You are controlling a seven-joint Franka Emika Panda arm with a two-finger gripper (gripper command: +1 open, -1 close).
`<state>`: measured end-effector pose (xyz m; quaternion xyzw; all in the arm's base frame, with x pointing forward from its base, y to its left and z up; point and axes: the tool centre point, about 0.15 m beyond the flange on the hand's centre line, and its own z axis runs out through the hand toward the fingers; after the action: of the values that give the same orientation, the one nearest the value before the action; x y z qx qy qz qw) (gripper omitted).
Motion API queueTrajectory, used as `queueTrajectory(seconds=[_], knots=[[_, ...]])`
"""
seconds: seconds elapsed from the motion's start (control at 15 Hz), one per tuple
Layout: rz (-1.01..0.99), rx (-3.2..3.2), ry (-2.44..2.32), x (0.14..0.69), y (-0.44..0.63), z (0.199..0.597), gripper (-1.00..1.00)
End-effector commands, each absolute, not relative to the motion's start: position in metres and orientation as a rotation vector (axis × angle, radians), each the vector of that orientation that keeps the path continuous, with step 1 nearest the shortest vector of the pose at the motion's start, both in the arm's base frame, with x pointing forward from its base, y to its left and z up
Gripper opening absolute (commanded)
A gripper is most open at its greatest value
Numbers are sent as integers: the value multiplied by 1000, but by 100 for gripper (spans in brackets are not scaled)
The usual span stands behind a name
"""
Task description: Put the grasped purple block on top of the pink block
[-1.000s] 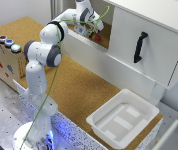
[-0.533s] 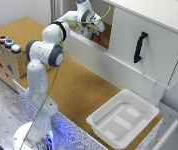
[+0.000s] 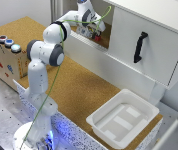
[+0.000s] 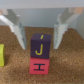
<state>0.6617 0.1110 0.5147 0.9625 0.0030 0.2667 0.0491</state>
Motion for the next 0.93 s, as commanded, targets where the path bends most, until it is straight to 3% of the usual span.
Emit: queueTrajectory(seconds=[0.0,0.33,0.87], knots=[[714,2865,-37,659,122,548,100],[766,2908,-6,617,144,568,100],[724,3102,46,507,179,541,100]])
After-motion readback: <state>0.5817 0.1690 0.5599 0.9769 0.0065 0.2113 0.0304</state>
